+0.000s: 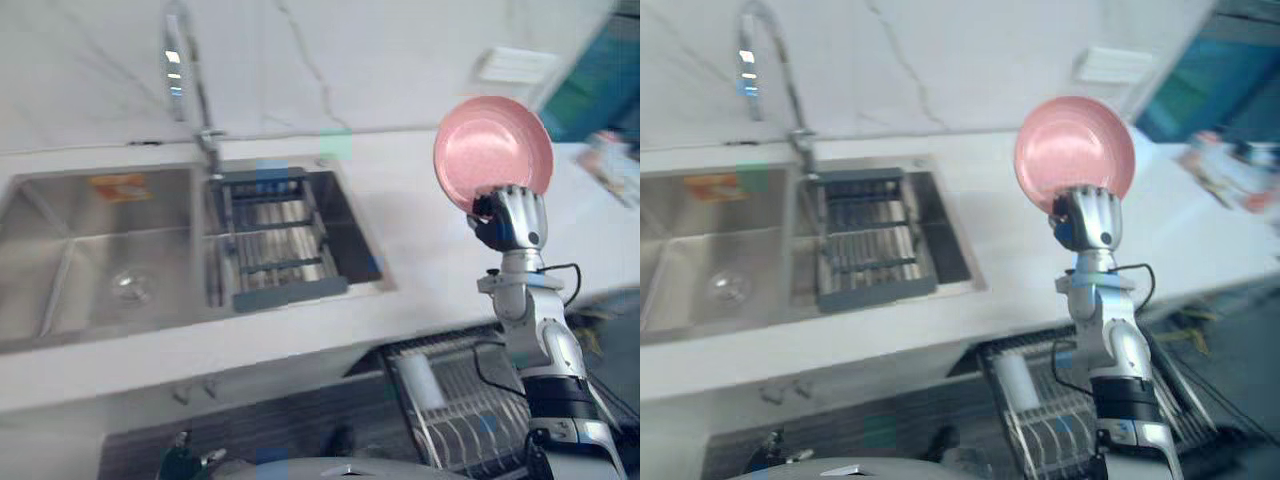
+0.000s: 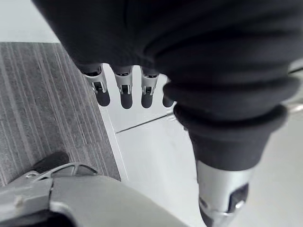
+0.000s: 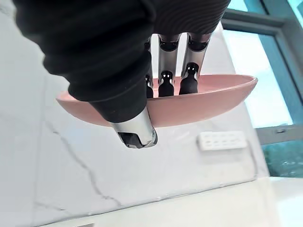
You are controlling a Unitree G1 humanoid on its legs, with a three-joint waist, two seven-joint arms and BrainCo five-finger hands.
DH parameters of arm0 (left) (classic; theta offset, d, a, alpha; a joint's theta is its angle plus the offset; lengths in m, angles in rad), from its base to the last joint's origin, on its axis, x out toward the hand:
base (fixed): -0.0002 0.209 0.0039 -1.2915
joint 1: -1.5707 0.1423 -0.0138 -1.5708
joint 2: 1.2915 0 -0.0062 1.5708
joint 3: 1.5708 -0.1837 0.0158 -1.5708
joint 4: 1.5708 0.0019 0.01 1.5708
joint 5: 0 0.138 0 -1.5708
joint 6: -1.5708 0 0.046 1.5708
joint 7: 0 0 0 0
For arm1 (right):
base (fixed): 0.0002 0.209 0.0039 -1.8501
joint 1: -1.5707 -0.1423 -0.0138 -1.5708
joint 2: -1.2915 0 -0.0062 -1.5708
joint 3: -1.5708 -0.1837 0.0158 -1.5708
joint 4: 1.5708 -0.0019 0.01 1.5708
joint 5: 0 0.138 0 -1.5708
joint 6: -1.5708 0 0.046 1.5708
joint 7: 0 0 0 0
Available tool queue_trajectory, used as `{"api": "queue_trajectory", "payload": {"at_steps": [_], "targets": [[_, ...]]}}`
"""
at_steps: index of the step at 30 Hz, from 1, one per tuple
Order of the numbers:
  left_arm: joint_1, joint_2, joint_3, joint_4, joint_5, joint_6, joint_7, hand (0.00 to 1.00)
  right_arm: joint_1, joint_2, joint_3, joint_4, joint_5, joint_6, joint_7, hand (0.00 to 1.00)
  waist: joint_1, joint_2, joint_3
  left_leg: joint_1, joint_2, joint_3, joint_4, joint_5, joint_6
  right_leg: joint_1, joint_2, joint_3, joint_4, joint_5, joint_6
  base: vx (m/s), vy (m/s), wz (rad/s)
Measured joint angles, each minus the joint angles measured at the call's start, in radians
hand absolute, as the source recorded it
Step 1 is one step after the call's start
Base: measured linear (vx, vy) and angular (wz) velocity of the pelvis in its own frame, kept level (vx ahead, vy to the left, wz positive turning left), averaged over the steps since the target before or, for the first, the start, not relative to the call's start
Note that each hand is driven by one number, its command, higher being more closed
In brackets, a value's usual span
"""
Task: Walk over to the sink, pick up the cup, carry it to the dishwasher, place the cup inside the dishwasher, then close the dishwasher door
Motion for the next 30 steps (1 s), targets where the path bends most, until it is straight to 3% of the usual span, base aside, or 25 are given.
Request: {"api": "queue_trajectory", "payload": {"at_steps": [1, 2, 4, 5, 6, 7, 8, 9, 11, 14, 20, 22, 26, 30], "targets": [[-0.001, 0.003, 0.004, 0.008, -0.002, 0.000, 0.001, 0.00, -0.003, 0.001, 0.001, 0.000, 0.000, 0.000, 0.002, 1.00, 0.002, -0.019, -0.005, 0.004, 0.004, 0.022, 0.029, -0.012, -0.005, 0.009, -0.036, -0.034, 0.039, 0.036, -0.040, 0.13, -0.138, -1.25], [-0.011, 0.007, 0.013, 0.021, -0.007, 0.002, 0.007, 0.00, -0.021, -0.001, 0.001, 0.000, 0.000, 0.004, 0.005, 1.00, 0.012, -0.040, -0.003, 0.007, 0.033, 0.045, 0.106, -0.053, -0.023, 0.012, -0.050, -0.051, 0.077, 0.081, -0.036, 0.06, -0.195, -1.17], [-0.021, -0.013, 0.010, 0.026, -0.010, -0.001, 0.009, 0.00, -0.034, -0.015, -0.006, -0.001, 0.020, 0.008, 0.005, 1.00, 0.019, -0.006, -0.004, 0.003, 0.062, 0.048, 0.083, -0.051, -0.024, 0.003, 0.002, -0.050, 0.037, 0.108, -0.046, -0.04, -0.192, -1.00], [-0.027, -0.024, 0.023, 0.025, -0.022, -0.002, 0.014, 0.00, -0.038, -0.015, -0.008, 0.002, 0.030, 0.008, 0.003, 1.00, 0.014, 0.009, -0.008, 0.006, 0.079, 0.099, 0.070, -0.045, -0.056, -0.001, 0.025, -0.023, 0.036, 0.040, -0.049, -0.05, -0.152, -0.71], [-0.028, -0.018, 0.038, 0.026, -0.044, -0.001, 0.022, 0.00, -0.033, -0.016, 0.001, 0.022, 0.034, 0.000, 0.003, 1.00, 0.011, -0.001, -0.010, 0.010, 0.069, 0.123, 0.074, -0.042, -0.062, 0.018, -0.003, -0.023, 0.082, -0.049, -0.026, -0.02, -0.156, -0.65], [-0.029, -0.013, 0.041, 0.030, -0.047, 0.002, 0.023, 0.00, -0.033, -0.014, 0.002, 0.033, 0.035, -0.004, 0.003, 1.00, 0.012, -0.011, -0.012, 0.013, 0.066, 0.130, 0.078, -0.041, -0.066, 0.036, -0.005, -0.018, 0.061, -0.047, -0.006, 0.04, -0.167, -0.61], [-0.044, -0.005, 0.055, 0.038, -0.050, 0.019, 0.031, 0.00, -0.032, -0.014, -0.002, 0.046, 0.036, -0.005, 0.004, 1.00, 0.021, -0.031, -0.015, 0.019, 0.076, 0.150, 0.092, -0.032, -0.084, 0.059, 0.048, 0.021, -0.050, -0.031, 0.087, 0.02, -0.241, -0.52], [-0.052, -0.017, 0.068, 0.040, -0.051, 0.024, 0.036, 0.00, -0.031, -0.015, -0.006, 0.042, 0.038, -0.001, 0.004, 1.00, 0.018, -0.009, -0.002, 0.019, 0.099, 0.156, 0.097, -0.018, -0.092, 0.079, 0.103, 0.025, -0.130, 0.007, 0.071, 0.00, -0.243, -0.47], [-0.053, -0.047, 0.068, 0.040, -0.052, 0.024, 0.035, 0.00, 0.002, -0.016, -0.021, 0.032, 0.037, -0.001, 0.006, 1.00, 0.007, 0.015, 0.004, 0.007, 0.118, 0.159, 0.103, -0.016, -0.097, 0.092, 0.144, 0.029, -0.193, 0.031, 0.067, -0.07, -0.151, -0.19], [-0.047, -0.070, 0.070, 0.040, -0.051, 0.024, 0.036, 0.00, 0.123, -0.014, -0.081, 0.006, 0.037, 0.006, 0.009, 1.00, 0.002, 0.037, 0.008, 0.010, 0.124, 0.157, 0.095, -0.013, -0.102, 0.103, 0.167, 0.028, -0.223, 0.039, 0.069, -0.07, -0.024, -0.01], [-0.042, -0.070, 0.076, 0.017, -0.042, 0.021, 0.039, 0.00, 0.213, 0.024, -0.187, -0.080, 0.047, 0.007, 0.028, 1.00, -0.021, 0.036, 0.015, 0.008, 0.095, 0.156, 0.082, -0.015, -0.097, 0.103, 0.164, 0.046, -0.268, 0.086, 0.076, -0.12, 0.084, -0.04], [-0.044, -0.065, 0.089, 0.012, -0.036, 0.019, 0.043, 0.00, 0.240, 0.075, -0.202, -0.106, 0.068, 0.006, 0.047, 1.00, -0.030, 0.018, 0.024, -0.006, 0.084, 0.152, 0.083, -0.020, -0.086, 0.095, 0.155, 0.049, -0.278, 0.101, 0.079, -0.12, 0.106, 0.00], [-0.054, -0.065, 0.090, 0.012, -0.035, 0.020, 0.056, 0.00, 0.285, 0.143, -0.202, -0.119, 0.070, 0.010, 0.051, 1.00, -0.045, 0.018, 0.033, -0.044, 0.063, 0.148, 0.087, -0.025, -0.065, 0.051, 0.123, 0.051, -0.250, 0.108, 0.078, -0.08, 0.126, 0.03], [-0.096, -0.071, 0.085, 0.012, -0.035, 0.019, 0.058, 0.00, 0.307, 0.210, -0.200, -0.119, 0.110, 0.066, 0.052, 1.00, -0.060, 0.036, 0.073, -0.092, 0.036, 0.134, 0.093, -0.023, -0.039, -0.009, 0.075, 0.053, -0.193, 0.105, 0.076, -0.09, 0.122, 0.09]]}}
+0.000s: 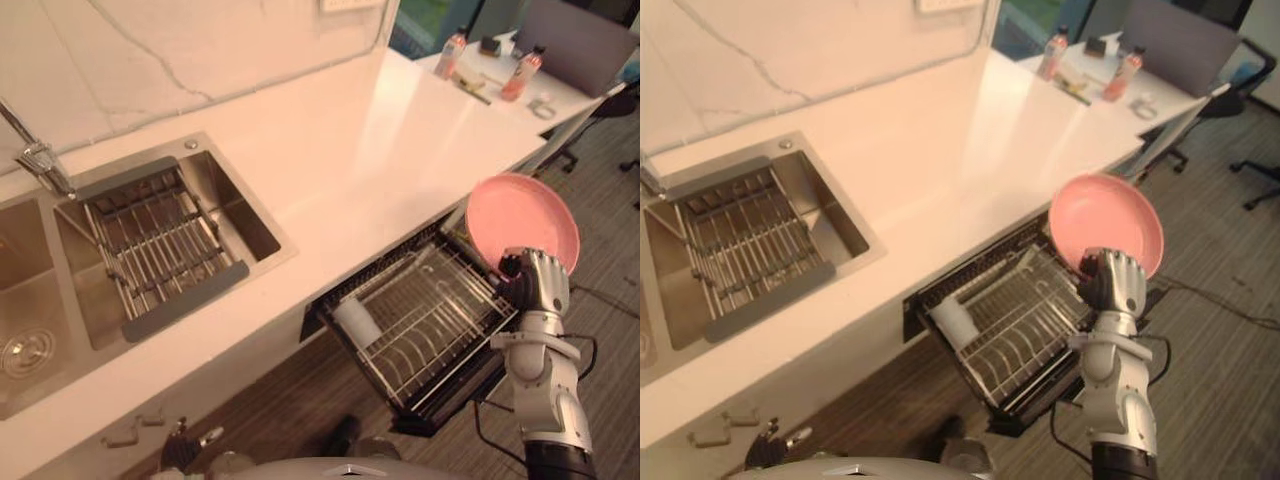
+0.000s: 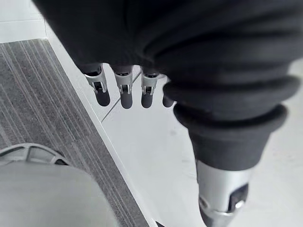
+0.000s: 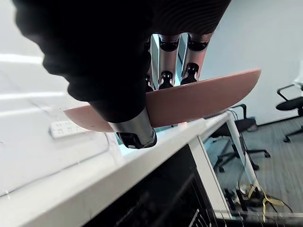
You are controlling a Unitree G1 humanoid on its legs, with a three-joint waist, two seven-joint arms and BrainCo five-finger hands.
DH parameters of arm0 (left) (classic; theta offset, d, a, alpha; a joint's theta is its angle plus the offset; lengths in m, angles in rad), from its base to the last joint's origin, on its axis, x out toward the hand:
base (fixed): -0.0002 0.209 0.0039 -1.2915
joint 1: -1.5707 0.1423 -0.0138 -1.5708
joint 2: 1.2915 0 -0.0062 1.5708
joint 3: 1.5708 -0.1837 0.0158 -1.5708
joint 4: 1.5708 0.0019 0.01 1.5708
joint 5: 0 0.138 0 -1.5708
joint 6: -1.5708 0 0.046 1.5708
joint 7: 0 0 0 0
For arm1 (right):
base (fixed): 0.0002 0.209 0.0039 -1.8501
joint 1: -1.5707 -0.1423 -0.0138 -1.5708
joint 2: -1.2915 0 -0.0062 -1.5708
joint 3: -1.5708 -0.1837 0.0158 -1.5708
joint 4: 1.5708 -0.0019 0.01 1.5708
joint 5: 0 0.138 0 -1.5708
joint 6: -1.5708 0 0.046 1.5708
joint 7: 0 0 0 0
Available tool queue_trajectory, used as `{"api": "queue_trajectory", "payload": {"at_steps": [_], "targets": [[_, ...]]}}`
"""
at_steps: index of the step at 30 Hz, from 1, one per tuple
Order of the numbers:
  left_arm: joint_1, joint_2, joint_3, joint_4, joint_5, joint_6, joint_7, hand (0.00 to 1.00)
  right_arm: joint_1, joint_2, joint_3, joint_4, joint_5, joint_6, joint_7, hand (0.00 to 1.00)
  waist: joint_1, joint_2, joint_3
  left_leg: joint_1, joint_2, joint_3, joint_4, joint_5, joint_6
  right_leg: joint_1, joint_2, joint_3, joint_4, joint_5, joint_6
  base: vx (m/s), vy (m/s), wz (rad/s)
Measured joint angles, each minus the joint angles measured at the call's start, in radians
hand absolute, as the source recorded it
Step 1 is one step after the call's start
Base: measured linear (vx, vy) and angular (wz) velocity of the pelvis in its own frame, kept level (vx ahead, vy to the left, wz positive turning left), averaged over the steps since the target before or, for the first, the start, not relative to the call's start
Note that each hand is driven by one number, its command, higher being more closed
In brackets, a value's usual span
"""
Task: Walk over to the sink, pick up the cup, carry it to the dishwasher, place the cup inside the dishwasher, then close the dishwasher door
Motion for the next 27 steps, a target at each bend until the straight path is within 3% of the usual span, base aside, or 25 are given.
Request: {"api": "queue_trajectory", "payload": {"at_steps": [5, 12, 17, 21, 27], "targets": [[-0.044, 0.017, -0.027, -0.001, -0.011, -0.002, 0.002, 0.00, -0.005, 0.071, 0.005, 0.015, 0.047, 0.052, -0.008, 1.00, -0.007, 0.005, 0.068, -0.062, -0.008, -0.008, 0.048, -0.014, 0.024, -0.073, -0.039, 0.031, 0.056, -0.003, -0.003, -0.09, 0.066, 0.03], [-0.081, 0.021, -0.059, -0.015, -0.048, -0.003, 0.002, 0.00, -0.056, 0.097, 0.055, 0.181, 0.149, 0.121, -0.009, 1.00, -0.006, 0.034, 0.160, -0.124, -0.019, -0.012, 0.087, -0.036, 0.048, -0.138, -0.071, 0.052, 0.081, 0.012, -0.011, -0.10, 0.034, -0.02], [-0.091, 0.021, -0.083, -0.036, -0.062, -0.009, 0.001, 0.00, -0.128, 0.099, 0.082, 0.258, 0.203, 0.138, -0.016, 1.00, 0.002, 0.054, 0.196, -0.160, -0.033, -0.041, 0.090, -0.033, 0.058, -0.170, -0.089, 0.051, 0.091, 0.017, -0.015, -0.05, 0.021, 0.04], [-0.125, 0.019, -0.116, -0.040, -0.081, -0.010, 0.001, 0.00, -0.249, 0.085, 0.072, 0.415, 0.338, 0.162, -0.047, 1.00, 0.011, 0.087, 0.246, -0.177, -0.055, -0.075, 0.086, -0.018, 0.074, -0.171, -0.114, 0.029, 0.108, 0.017, -0.015, -0.03, 0.026, 0.24], [-0.158, 0.019, -0.138, -0.041, -0.082, -0.011, -0.002, 0.00, -0.406, 0.040, 0.076, 0.587, 0.455, 0.186, -0.047, 1.00, 0.032, 0.108, 0.282, -0.198, -0.094, -0.093, 0.063, 0.002, 0.100, -0.198, -0.163, 0.019, 0.144, 0.018, -0.013, -0.04, 0.036, 0.15]]}}
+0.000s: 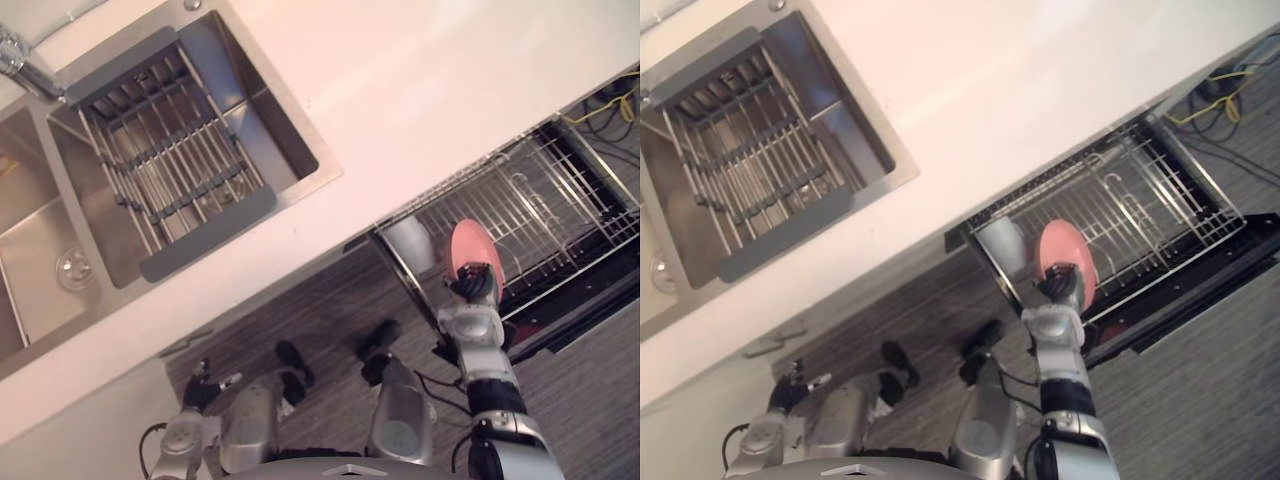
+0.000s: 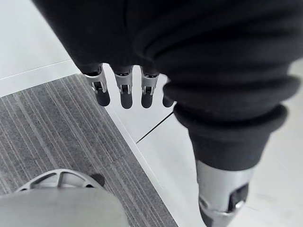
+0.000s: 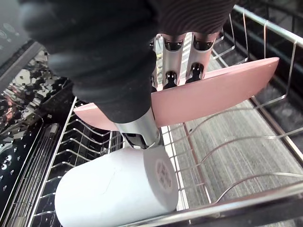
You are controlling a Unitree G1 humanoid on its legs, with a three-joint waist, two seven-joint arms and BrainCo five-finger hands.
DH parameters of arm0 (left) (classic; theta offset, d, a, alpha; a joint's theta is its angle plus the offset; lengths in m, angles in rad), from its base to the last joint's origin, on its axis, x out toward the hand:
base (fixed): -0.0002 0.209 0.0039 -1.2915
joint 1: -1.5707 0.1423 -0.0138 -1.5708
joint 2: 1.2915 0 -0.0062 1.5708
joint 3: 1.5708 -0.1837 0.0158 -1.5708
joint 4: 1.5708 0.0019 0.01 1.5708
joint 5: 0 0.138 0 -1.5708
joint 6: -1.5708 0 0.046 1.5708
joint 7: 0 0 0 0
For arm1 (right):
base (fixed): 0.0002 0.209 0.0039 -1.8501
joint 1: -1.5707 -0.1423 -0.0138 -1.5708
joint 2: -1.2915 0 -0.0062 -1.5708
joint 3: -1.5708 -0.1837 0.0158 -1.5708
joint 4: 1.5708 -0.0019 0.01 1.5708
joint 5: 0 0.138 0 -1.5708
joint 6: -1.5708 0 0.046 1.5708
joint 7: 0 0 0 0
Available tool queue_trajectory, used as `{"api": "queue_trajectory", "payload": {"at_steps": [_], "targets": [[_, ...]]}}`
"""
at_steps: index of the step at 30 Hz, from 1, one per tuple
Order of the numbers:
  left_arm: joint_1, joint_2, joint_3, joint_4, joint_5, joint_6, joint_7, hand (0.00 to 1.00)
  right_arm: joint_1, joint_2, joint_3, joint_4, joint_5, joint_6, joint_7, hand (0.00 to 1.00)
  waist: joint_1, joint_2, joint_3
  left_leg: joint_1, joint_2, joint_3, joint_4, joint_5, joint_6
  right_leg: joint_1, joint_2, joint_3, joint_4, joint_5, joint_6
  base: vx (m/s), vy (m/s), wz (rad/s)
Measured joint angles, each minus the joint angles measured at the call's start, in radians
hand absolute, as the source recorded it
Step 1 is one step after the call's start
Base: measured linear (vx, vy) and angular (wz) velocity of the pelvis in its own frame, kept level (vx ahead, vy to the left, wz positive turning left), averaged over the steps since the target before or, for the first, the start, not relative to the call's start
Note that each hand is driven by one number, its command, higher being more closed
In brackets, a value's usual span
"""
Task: Walk over to the sink, pick up the cup, carry it to the dishwasher, place the cup inside the dishwasher, then close the dishwasher door
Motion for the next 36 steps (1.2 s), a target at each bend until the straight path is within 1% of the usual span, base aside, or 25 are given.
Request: {"api": "queue_trajectory", "payload": {"at_steps": [1, 2, 4, 6, 7, 9, 11, 12, 16, 18, 20, 22, 23, 24, 25, 27, 28, 29, 30, 31, 33, 34, 36], "targets": [[-0.004, -0.001, -0.003, 0.001, 0.000, 0.000, 0.000, 0.00, -0.014, -0.008, 0.000, 0.015, 0.007, 0.006, 0.000, 1.00, 0.002, 0.003, 0.002, 0.000, -0.004, -0.003, -0.004, 0.002, 0.002, 0.000, -0.004, -0.002, 0.001, 0.001, 0.001, -0.04, 0.029, 0.17], [-0.010, -0.001, -0.011, 0.001, 0.000, 0.000, -0.002, 0.00, -0.041, -0.028, 0.002, 0.046, 0.014, 0.014, 0.000, 0.00, 0.006, 0.010, 0.006, -0.003, -0.011, -0.010, -0.007, 0.005, 0.006, 0.000, -0.012, -0.008, 0.005, 0.002, 0.003, -0.04, 0.030, 0.18], [-0.011, -0.001, -0.019, 0.001, -0.001, -0.001, -0.008, 0.00, -0.079, -0.054, 0.005, 0.086, 0.026, 0.027, -0.002, 0.00, 0.008, 0.015, 0.008, -0.011, -0.020, -0.022, -0.015, 0.014, 0.012, 0.000, -0.021, -0.019, 0.005, 0.005, 0.004, -0.03, 0.028, 0.22], [-0.015, -0.001, -0.029, 0.001, -0.010, -0.002, -0.014, 0.00, -0.114, -0.087, 0.008, 0.124, 0.065, 0.039, -0.010, 0.00, 0.017, 0.020, 0.011, -0.011, -0.030, -0.028, -0.027, 0.024, 0.015, 0.000, -0.029, -0.025, 0.006, 0.008, 0.003, -0.01, 0.009, 0.13], [-0.015, 0.000, -0.034, 0.001, -0.014, -0.002, -0.017, 0.00, -0.121, -0.094, 0.008, 0.130, 0.075, 0.041, -0.013, 0.00, 0.019, 0.021, 0.012, -0.011, -0.031, -0.028, -0.028, 0.025, 0.016, 0.000, -0.030, -0.025, 0.006, 0.009, 0.003, -0.01, -0.001, 0.04], [-0.016, 0.000, -0.037, 0.001, -0.018, -0.009, -0.020, 0.00, -0.147, -0.108, 0.008, 0.133, 0.093, 0.041, -0.041, 0.00, 0.018, 0.027, 0.015, -0.011, -0.040, -0.034, -0.040, 0.035, 0.021, 0.000, -0.037, -0.031, 0.007, 0.011, 0.002, -0.01, -0.006, 0.08], [-0.016, 0.000, -0.038, 0.001, -0.019, -0.011, -0.022, 0.00, -0.157, -0.115, 0.008, 0.132, 0.103, 0.040, -0.047, 0.00, 0.016, 0.029, 0.015, -0.011, -0.044, -0.038, -0.044, 0.039, 0.023, 0.000, -0.042, -0.033, 0.010, 0.012, 0.002, 0.00, -0.011, 0.07], [-0.017, 0.000, -0.038, 0.000, -0.019, -0.011, -0.024, 0.00, -0.160, -0.120, 0.008, 0.128, 0.126, 0.035, -0.048, 0.00, 0.016, 0.029, 0.015, -0.010, -0.046, -0.041, -0.048, 0.042, 0.024, 0.001, -0.043, -0.037, 0.012, 0.012, 0.002, 0.00, -0.015, 0.06], [-0.018, 0.000, -0.038, 0.000, -0.028, -0.012, -0.027, 0.00, -0.165, -0.122, 0.000, 0.106, 0.193, 0.032, -0.025, 0.00, 0.015, 0.029, 0.015, -0.005, -0.046, -0.043, -0.052, 0.045, 0.025, 0.005, -0.042, -0.038, 0.012, 0.013, 0.000, 0.00, -0.023, 0.00], [-0.018, -0.001, -0.038, 0.000, -0.029, -0.013, -0.027, 0.00, -0.149, -0.120, -0.014, 0.036, 0.219, 0.029, -0.013, 0.00, 0.012, 0.029, 0.015, 0.006, -0.046, -0.043, -0.053, 0.045, 0.025, 0.016, -0.042, -0.038, 0.012, 0.013, -0.001, 0.00, -0.033, -0.02], [-0.018, -0.003, -0.038, -0.003, -0.036, -0.017, -0.027, 0.00, -0.136, -0.116, -0.039, -0.054, 0.222, 0.016, 0.004, 0.00, 0.004, 0.029, 0.015, 0.012, -0.045, -0.043, -0.054, 0.044, 0.024, 0.022, -0.040, -0.038, 0.009, 0.014, -0.002, 0.00, 0.000, 0.00], [-0.017, -0.004, -0.037, -0.001, -0.037, -0.027, -0.025, 0.00, -0.107, -0.108, -0.088, -0.195, 0.241, -0.010, 0.014, 0.00, -0.001, 0.027, 0.015, 0.027, -0.041, -0.042, -0.056, 0.041, 0.018, 0.036, -0.030, -0.035, 0.000, 0.016, -0.003, 0.01, -0.034, -0.07], [-0.016, -0.004, -0.036, 0.000, -0.037, -0.031, -0.025, 0.00, -0.099, -0.106, -0.100, -0.229, 0.244, -0.013, 0.014, 0.00, -0.001, 0.026, 0.014, 0.032, -0.039, -0.039, -0.056, 0.038, 0.015, 0.039, -0.027, -0.032, -0.003, 0.016, -0.004, 0.02, -0.040, -0.17], [-0.016, -0.004, -0.036, 0.001, -0.037, -0.036, -0.023, 0.00, -0.087, -0.101, -0.130, -0.283, 0.261, -0.028, 0.010, 0.00, -0.001, 0.023, 0.014, 0.040, -0.036, -0.031, -0.056, 0.032, 0.005, 0.042, -0.021, -0.024, -0.007, 0.017, -0.004, 0.02, -0.038, -0.18], [-0.016, -0.004, -0.036, 0.002, -0.037, -0.037, -0.022, 0.00, -0.081, -0.101, -0.147, -0.307, 0.274, -0.038, 0.004, 0.00, -0.003, 0.023, 0.014, 0.044, -0.035, -0.027, -0.057, 0.031, 0.004, 0.044, -0.019, -0.021, -0.009, 0.017, -0.004, 0.02, -0.047, -0.18], [-0.010, -0.005, -0.030, 0.003, -0.037, -0.045, -0.020, 0.00, -0.052, -0.097, -0.231, -0.360, 0.335, -0.073, -0.034, 0.00, -0.018, 0.017, 0.012, 0.059, -0.031, -0.020, -0.069, 0.029, -0.001, 0.053, -0.006, -0.014, -0.021, 0.019, -0.004, 0.03, -0.036, -0.13], [-0.008, -0.005, -0.028, 0.003, -0.037, -0.047, -0.019, 0.00, -0.043, -0.096, -0.258, -0.360, 0.352, -0.079, -0.049, 0.00, -0.022, 0.012, 0.010, 0.062, -0.030, -0.019, -0.072, 0.030, -0.002, 0.055, -0.002, -0.013, -0.023, 0.019, -0.004, 0.06, -0.029, -0.14], [-0.004, -0.005, -0.018, 0.005, -0.038, -0.049, -0.019, 0.00, -0.025, -0.096, -0.311, -0.360, 0.403, -0.085, -0.081, 0.00, -0.028, 0.004, 0.005, 0.064, -0.026, -0.014, -0.072, 0.030, -0.003, 0.055, 0.005, -0.008, -0.028, 0.019, -0.004, 0.08, -0.031, -0.19], [-0.002, -0.007, 0.001, 0.010, -0.038, -0.050, -0.019, 0.00, -0.005, -0.096, -0.361, -0.357, 0.453, -0.087, -0.113, 1.00, -0.032, -0.006, 0.000, 0.074, -0.025, -0.001, -0.074, 0.035, -0.003, 0.054, 0.011, 0.003, -0.030, 0.019, -0.004, 0.08, -0.024, -0.25], [0.000, -0.008, 0.008, 0.013, -0.039, -0.050, -0.018, 0.00, 0.003, -0.096, -0.384, -0.354, 0.479, -0.090, -0.127, 1.00, -0.034, -0.011, -0.003, 0.078, -0.024, 0.004, -0.074, 0.035, -0.004, 0.053, 0.013, 0.008, -0.030, 0.019, -0.004, 0.07, -0.022, -0.27], [0.013, -0.008, 0.012, 0.022, -0.048, -0.059, -0.018, 0.00, 0.025, -0.099, -0.472, -0.341, 0.599, -0.099, -0.180, 1.00, -0.058, -0.023, -0.013, 0.095, -0.025, 0.011, -0.082, 0.035, -0.005, 0.057, 0.019, 0.023, -0.032, 0.019, -0.004, 0.06, -0.017, -0.21], [0.013, -0.007, 0.012, 0.023, -0.048, -0.060, -0.018, 0.00, 0.030, -0.103, -0.492, -0.326, 0.627, -0.104, -0.192, 1.00, -0.063, -0.024, -0.014, 0.101, -0.025, 0.014, -0.085, 0.035, -0.006, 0.060, 0.021, 0.026, -0.033, 0.019, -0.004, 0.05, -0.008, -0.18], [0.015, -0.008, 0.012, 0.036, -0.057, -0.070, -0.017, 0.00, 0.043, -0.120, -0.543, -0.239, 0.714, -0.121, -0.213, 1.00, -0.072, -0.030, -0.023, 0.114, -0.025, 0.027, -0.088, 0.032, -0.009, 0.065, 0.026, 0.038, -0.036, 0.018, -0.003, 0.04, -0.012, -0.16]]}}
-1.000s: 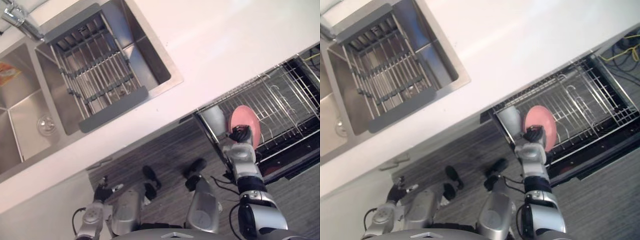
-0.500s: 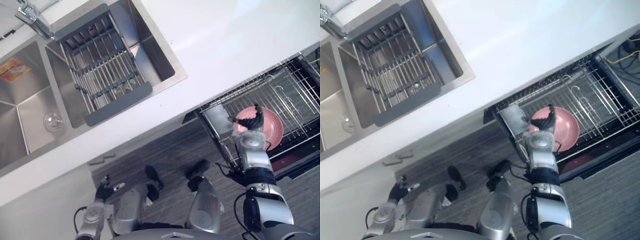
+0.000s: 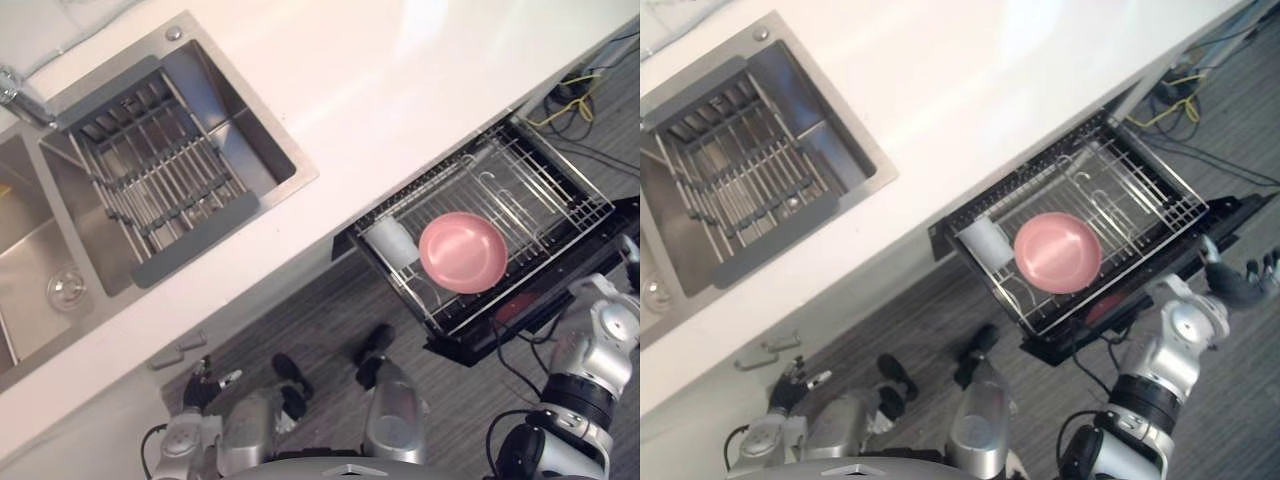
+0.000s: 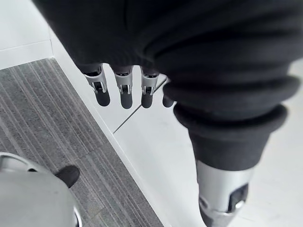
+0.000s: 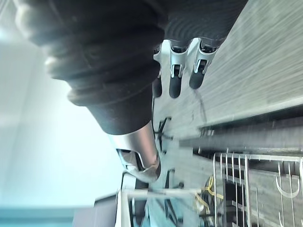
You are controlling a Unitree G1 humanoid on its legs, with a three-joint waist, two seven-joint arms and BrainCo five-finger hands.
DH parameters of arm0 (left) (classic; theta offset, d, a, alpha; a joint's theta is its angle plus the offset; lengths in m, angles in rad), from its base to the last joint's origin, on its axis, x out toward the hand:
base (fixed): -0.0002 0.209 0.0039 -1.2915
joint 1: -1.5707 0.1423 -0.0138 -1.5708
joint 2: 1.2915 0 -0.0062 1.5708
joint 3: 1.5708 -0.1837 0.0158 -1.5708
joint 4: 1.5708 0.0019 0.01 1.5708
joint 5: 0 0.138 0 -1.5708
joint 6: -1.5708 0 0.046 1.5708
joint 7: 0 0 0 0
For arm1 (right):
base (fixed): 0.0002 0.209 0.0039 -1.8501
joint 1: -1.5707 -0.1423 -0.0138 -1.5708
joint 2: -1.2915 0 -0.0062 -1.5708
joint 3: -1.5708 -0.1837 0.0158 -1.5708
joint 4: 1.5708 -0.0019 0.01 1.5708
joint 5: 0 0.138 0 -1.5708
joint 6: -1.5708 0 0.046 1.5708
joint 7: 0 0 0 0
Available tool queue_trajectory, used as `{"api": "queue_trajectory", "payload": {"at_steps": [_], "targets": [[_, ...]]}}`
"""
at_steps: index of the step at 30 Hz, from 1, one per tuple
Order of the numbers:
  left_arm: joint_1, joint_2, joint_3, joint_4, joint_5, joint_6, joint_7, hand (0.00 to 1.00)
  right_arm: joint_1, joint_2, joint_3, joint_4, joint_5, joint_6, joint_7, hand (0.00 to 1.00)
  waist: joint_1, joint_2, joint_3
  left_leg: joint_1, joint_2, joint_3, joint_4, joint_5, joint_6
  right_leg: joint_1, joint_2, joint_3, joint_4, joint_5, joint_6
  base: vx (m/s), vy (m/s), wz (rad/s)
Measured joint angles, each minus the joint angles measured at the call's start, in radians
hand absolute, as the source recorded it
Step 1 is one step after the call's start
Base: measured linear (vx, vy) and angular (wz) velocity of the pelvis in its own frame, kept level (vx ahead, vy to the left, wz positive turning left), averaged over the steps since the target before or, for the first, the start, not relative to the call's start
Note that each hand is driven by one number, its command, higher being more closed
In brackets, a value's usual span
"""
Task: Walk over to the sink, pick up the cup, carry it to the dishwasher, place the cup inside the dishwasher, then close the dishwasher door
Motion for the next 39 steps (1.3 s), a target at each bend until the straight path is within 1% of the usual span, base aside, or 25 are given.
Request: {"api": "queue_trajectory", "payload": {"at_steps": [2, 4, 6, 8, 9, 10, 11, 13, 14, 15, 16, 17, 18, 20, 22, 24, 26, 27, 28, 31, 32, 35, 36, 38, 39], "targets": [[0.000, 0.000, 0.000, 0.010, -0.020, -0.003, 0.001, 0.00, 0.016, -0.003, -0.028, 0.062, 0.062, -0.009, -0.030, 1.00, -0.008, 0.000, -0.007, 0.003, 0.002, 0.004, -0.001, -0.002, -0.003, 0.000, 0.004, 0.004, -0.003, 0.000, 0.000, 0.02, -0.021, -0.10], [0.002, -0.001, 0.000, 0.017, -0.040, -0.004, 0.001, 0.00, 0.036, -0.003, -0.051, 0.124, 0.166, -0.030, -0.041, 1.00, -0.011, 0.001, -0.008, 0.006, 0.004, 0.008, -0.004, -0.004, -0.005, -0.001, 0.008, 0.010, -0.005, 0.000, 0.000, -0.01, -0.022, -0.07], [0.004, -0.003, -0.002, 0.018, -0.058, -0.004, 0.001, 0.00, 0.054, 0.001, -0.055, 0.137, 0.221, -0.039, -0.040, 1.00, -0.011, 0.003, -0.009, 0.010, 0.003, 0.014, -0.017, -0.005, -0.011, -0.003, 0.010, 0.016, -0.006, -0.001, 0.001, -0.02, -0.019, -0.09], [0.007, -0.003, -0.002, 0.020, -0.066, -0.004, 0.001, 0.00, 0.069, 0.002, -0.057, 0.164, 0.275, -0.041, -0.017, 1.00, -0.012, 0.003, -0.009, 0.015, 0.002, 0.023, -0.026, -0.005, -0.019, -0.007, 0.010, 0.024, -0.006, -0.001, 0.000, -0.02, -0.006, -0.13], [0.007, -0.004, -0.002, 0.024, -0.068, -0.004, 0.001, 0.00, 0.081, 0.010, -0.057, 0.165, 0.313, -0.040, 0.015, 1.00, -0.011, 0.006, -0.012, 0.014, -0.001, 0.029, -0.035, -0.003, -0.022, -0.017, 0.010, 0.029, -0.004, -0.002, -0.001, -0.01, -0.011, -0.10], [0.007, -0.006, -0.002, 0.027, -0.068, -0.004, 0.001, 0.00, 0.093, 0.021, -0.056, 0.166, 0.359, -0.035, 0.064, 1.00, -0.014, 0.009, -0.015, 0.009, -0.001, 0.031, -0.037, 0.000, -0.024, -0.025, 0.010, 0.029, -0.004, -0.003, -0.003, 0.00, -0.014, -0.08], [0.007, -0.008, -0.002, 0.028, -0.068, -0.004, 0.002, 0.00, 0.097, 0.027, -0.055, 0.168, 0.379, -0.031, 0.085, 1.00, -0.015, 0.011, -0.016, 0.006, -0.001, 0.032, -0.039, 0.003, -0.023, -0.030, 0.010, 0.030, -0.001, -0.004, -0.003, 0.01, -0.015, -0.04], [0.007, -0.014, -0.003, 0.027, -0.067, -0.004, 0.002, 0.00, 0.106, 0.047, -0.047, 0.210, 0.489, 0.000, 0.194, 1.00, -0.017, 0.014, -0.017, 0.010, -0.004, 0.033, -0.057, 0.019, -0.021, -0.036, 0.007, 0.027, 0.014, -0.014, -0.007, 0.00, 0.000, 0.00], [0.007, -0.015, -0.003, 0.027, -0.067, -0.004, 0.002, 0.00, 0.107, 0.055, -0.042, 0.218, 0.516, 0.011, 0.218, 1.00, -0.015, 0.014, -0.017, 0.012, -0.004, 0.032, -0.061, 0.023, -0.019, -0.036, 0.006, 0.026, 0.020, -0.019, -0.007, 0.03, -0.028, 0.07], [0.007, -0.016, -0.003, 0.027, -0.065, -0.005, 0.002, 0.00, 0.109, 0.068, -0.027, 0.242, 0.558, 0.026, 0.269, 1.00, -0.013, 0.014, -0.017, 0.016, -0.005, 0.031, -0.067, 0.029, -0.020, -0.037, 0.001, 0.023, 0.035, -0.028, -0.007, 0.03, -0.031, 0.08], [0.007, -0.018, -0.003, 0.026, -0.063, -0.006, 0.002, 0.00, 0.111, 0.078, -0.001, 0.251, 0.579, 0.044, 0.305, 1.00, -0.011, 0.017, -0.019, 0.016, -0.005, 0.030, -0.070, 0.034, -0.020, -0.041, -0.004, 0.022, 0.046, -0.036, -0.005, 0.03, -0.025, 0.08], [0.006, -0.020, -0.003, 0.026, -0.062, -0.006, 0.002, 0.00, 0.111, 0.084, 0.008, 0.251, 0.588, 0.054, 0.324, 1.00, -0.007, 0.018, -0.020, 0.014, -0.006, 0.030, -0.070, 0.035, -0.020, -0.046, -0.007, 0.022, 0.053, -0.040, -0.007, 0.03, -0.019, 0.06], [0.004, -0.023, -0.003, 0.025, -0.056, -0.006, 0.004, 0.00, 0.114, 0.088, 0.027, 0.254, 0.595, 0.073, 0.362, 1.00, 0.000, 0.021, -0.021, 0.011, -0.009, 0.030, -0.071, 0.036, -0.019, -0.053, -0.016, 0.021, 0.068, -0.047, -0.008, 0.02, -0.011, 0.04], [0.003, -0.028, -0.003, 0.026, -0.055, -0.006, 0.005, 0.00, 0.091, 0.088, 0.040, 0.292, 0.596, 0.098, 0.418, 1.00, 0.002, 0.027, -0.023, 0.012, -0.014, 0.024, -0.072, 0.041, -0.017, -0.056, -0.026, 0.018, 0.084, -0.056, -0.005, 0.02, -0.006, 0.11], [0.003, -0.034, -0.004, 0.025, -0.055, -0.006, 0.006, 0.00, 0.079, 0.084, 0.041, 0.331, 0.593, 0.100, 0.447, 1.00, 0.004, 0.032, -0.025, 0.009, -0.019, 0.010, -0.073, 0.043, -0.015, -0.055, -0.039, 0.009, 0.098, -0.062, -0.002, 0.02, -0.002, 0.20], [0.001, -0.034, -0.006, 0.026, -0.055, -0.003, 0.006, 0.00, 0.086, 0.072, 0.049, 0.369, 0.581, 0.113, 0.497, 1.00, 0.002, 0.033, -0.025, -0.002, -0.023, -0.009, -0.072, 0.048, -0.011, -0.054, -0.052, -0.010, 0.106, -0.065, -0.003, 0.00, -0.002, 0.25], [-0.002, -0.034, -0.008, 0.025, -0.055, 0.004, 0.005, 0.00, 0.086, 0.055, 0.073, 0.378, 0.560, 0.110, 0.505, 1.00, 0.001, 0.036, -0.024, -0.007, -0.031, -0.026, -0.082, 0.057, -0.006, -0.053, -0.060, -0.024, 0.111, -0.065, -0.003, -0.03, -0.006, 0.23], [-0.004, -0.034, -0.009, 0.026, -0.055, 0.006, 0.005, 0.00, 0.080, 0.037, 0.089, 0.403, 0.543, 0.111, 0.527, 1.00, 0.002, 0.036, -0.024, -0.008, -0.037, -0.038, -0.093, 0.064, -0.005, -0.052, -0.067, -0.032, 0.115, -0.066, -0.004, -0.05, -0.010, 0.24], [-0.004, -0.034, -0.010, 0.026, -0.055, 0.007, 0.005, 0.00, 0.079, 0.029, 0.102, 0.408, 0.543, 0.109, 0.532, 1.00, 0.002, 0.038, -0.023, -0.011, -0.038, -0.046, -0.097, 0.064, -0.004, -0.051, -0.071, -0.036, 0.118, -0.067, -0.004, -0.06, -0.019, 0.26], [-0.008, -0.035, -0.014, 0.025, -0.054, 0.018, 0.005, 0.00, 0.041, 0.000, 0.164, 0.441, 0.490, 0.104, 0.539, 1.00, 0.003, 0.043, -0.021, -0.029, -0.047, -0.080, -0.104, 0.072, -0.007, -0.051, -0.092, -0.067, 0.137, -0.074, -0.011, -0.05, -0.025, 0.31], [-0.010, -0.035, -0.019, 0.024, -0.054, 0.020, 0.005, 0.00, 0.021, -0.011, 0.187, 0.461, 0.473, 0.105, 0.539, 1.00, 0.008, 0.048, -0.019, -0.032, -0.048, -0.086, -0.103, 0.073, -0.008, -0.050, -0.098, -0.073, 0.141, -0.075, -0.013, -0.07, -0.022, 0.25], [-0.024, -0.037, -0.053, 0.025, -0.054, 0.027, 0.004, 0.00, -0.047, -0.055, 0.268, 0.510, 0.444, 0.121, 0.538, 1.00, 0.026, 0.080, -0.017, -0.060, -0.052, -0.116, -0.104, 0.085, -0.006, -0.052, -0.112, -0.098, 0.151, -0.081, -0.016, -0.08, -0.019, 0.27], [-0.024, -0.043, -0.055, 0.025, -0.054, 0.027, 0.005, 0.00, -0.086, -0.063, 0.280, 0.525, 0.434, 0.127, 0.539, 1.00, 0.033, 0.094, -0.017, -0.072, -0.053, -0.133, -0.104, 0.088, -0.004, -0.054, -0.117, -0.113, 0.153, -0.087, -0.016, -0.05, -0.025, 0.33], [-0.024, -0.046, -0.070, 0.018, -0.055, 0.026, 0.005, 0.00, -0.181, -0.086, 0.345, 0.574, 0.425, 0.136, 0.538, 1.00, 0.050, 0.114, -0.016, -0.085, -0.054, -0.150, -0.105, 0.105, -0.005, -0.062, -0.129, -0.131, 0.172, -0.102, -0.023, -0.03, -0.031, 0.29], [-0.024, -0.047, -0.079, 0.015, -0.055, 0.026, 0.005, 0.00, -0.216, -0.095, 0.366, 0.597, 0.424, 0.138, 0.538, 1.00, 0.053, 0.121, -0.016, -0.095, -0.054, -0.159, -0.105, 0.113, -0.005, -0.065, -0.133, -0.138, 0.178, -0.105, -0.025, -0.03, -0.046, 0.37]]}}
